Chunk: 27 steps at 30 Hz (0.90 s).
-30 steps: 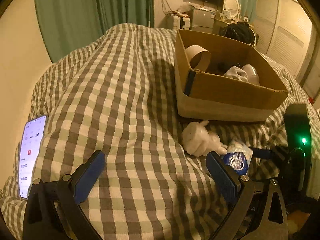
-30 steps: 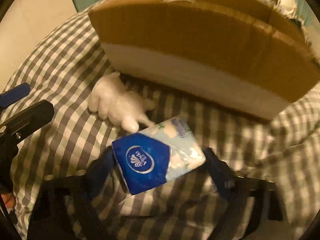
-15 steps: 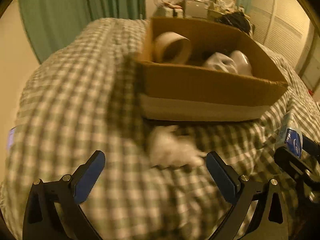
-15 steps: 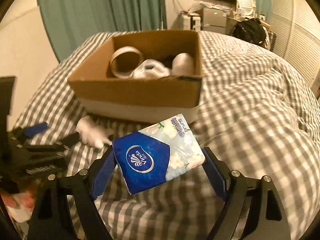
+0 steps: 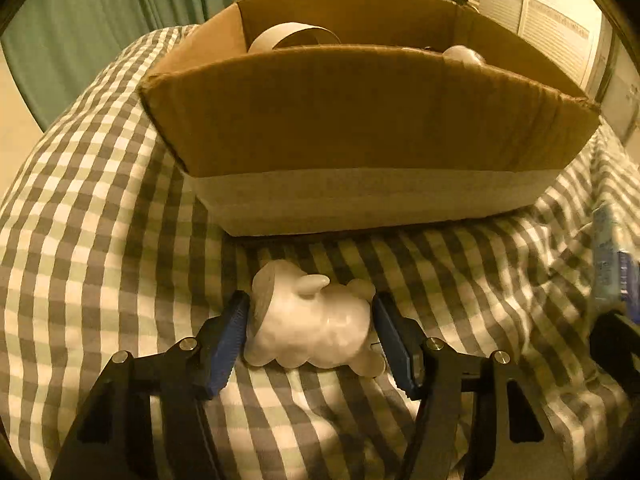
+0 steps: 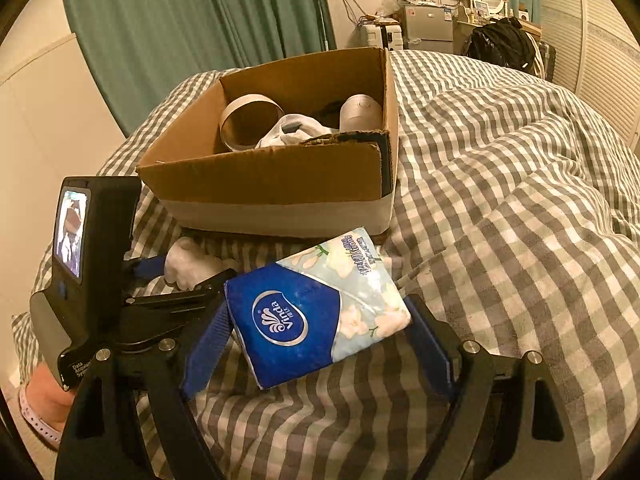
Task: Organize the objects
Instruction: 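Grasp the blue tissue pack with the right gripper while the left gripper grasps the white plush toy, then lift the plush toy and tissue pack and carry them over the box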
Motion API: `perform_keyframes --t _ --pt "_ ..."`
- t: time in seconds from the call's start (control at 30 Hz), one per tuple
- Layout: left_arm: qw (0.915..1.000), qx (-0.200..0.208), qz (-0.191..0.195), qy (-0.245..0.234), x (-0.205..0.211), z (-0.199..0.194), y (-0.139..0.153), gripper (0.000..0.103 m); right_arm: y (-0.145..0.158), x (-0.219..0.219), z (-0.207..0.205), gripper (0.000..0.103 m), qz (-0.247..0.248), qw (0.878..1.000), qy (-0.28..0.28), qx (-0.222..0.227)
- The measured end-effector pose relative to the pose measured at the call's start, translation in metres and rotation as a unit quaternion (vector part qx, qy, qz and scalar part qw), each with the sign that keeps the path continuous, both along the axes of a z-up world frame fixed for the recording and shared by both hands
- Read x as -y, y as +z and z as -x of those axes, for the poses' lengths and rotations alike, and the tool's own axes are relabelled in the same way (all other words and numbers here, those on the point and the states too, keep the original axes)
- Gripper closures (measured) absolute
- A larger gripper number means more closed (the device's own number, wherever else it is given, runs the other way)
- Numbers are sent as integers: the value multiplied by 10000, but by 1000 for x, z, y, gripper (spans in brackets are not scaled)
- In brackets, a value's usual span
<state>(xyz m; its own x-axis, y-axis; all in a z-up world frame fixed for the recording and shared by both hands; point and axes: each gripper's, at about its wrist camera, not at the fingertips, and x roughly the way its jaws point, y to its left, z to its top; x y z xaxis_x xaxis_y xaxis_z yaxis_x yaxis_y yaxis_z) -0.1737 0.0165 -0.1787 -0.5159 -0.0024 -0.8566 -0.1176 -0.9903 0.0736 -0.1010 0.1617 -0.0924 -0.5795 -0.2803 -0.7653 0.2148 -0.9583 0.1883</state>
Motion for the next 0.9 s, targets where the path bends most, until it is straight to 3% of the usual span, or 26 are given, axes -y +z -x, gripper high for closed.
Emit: perform_keyframes --t 0.2,0.33,0.53,0.63,0.9 --pt "9999 35 -76 -108 4 -19 13 39 -2 3 1 19 -65 10000 33 13" --pt "9996 -268 54 -92 6 -37 32 39 -2 5 0 19 -138 9999 38 -12" --pt "9990 -272 -327 -96 15 -54 56 39 5 6 -6 19 -106 9999 119 -64" --pt "9980 -189 -590 -89 17 -64 69 39 19 3 -14 20 -76 9998 186 -94" --pt "9961 -555 -603 -318 0 -89 116 39 78 -7 -45 19 -227 9975 360 -560"
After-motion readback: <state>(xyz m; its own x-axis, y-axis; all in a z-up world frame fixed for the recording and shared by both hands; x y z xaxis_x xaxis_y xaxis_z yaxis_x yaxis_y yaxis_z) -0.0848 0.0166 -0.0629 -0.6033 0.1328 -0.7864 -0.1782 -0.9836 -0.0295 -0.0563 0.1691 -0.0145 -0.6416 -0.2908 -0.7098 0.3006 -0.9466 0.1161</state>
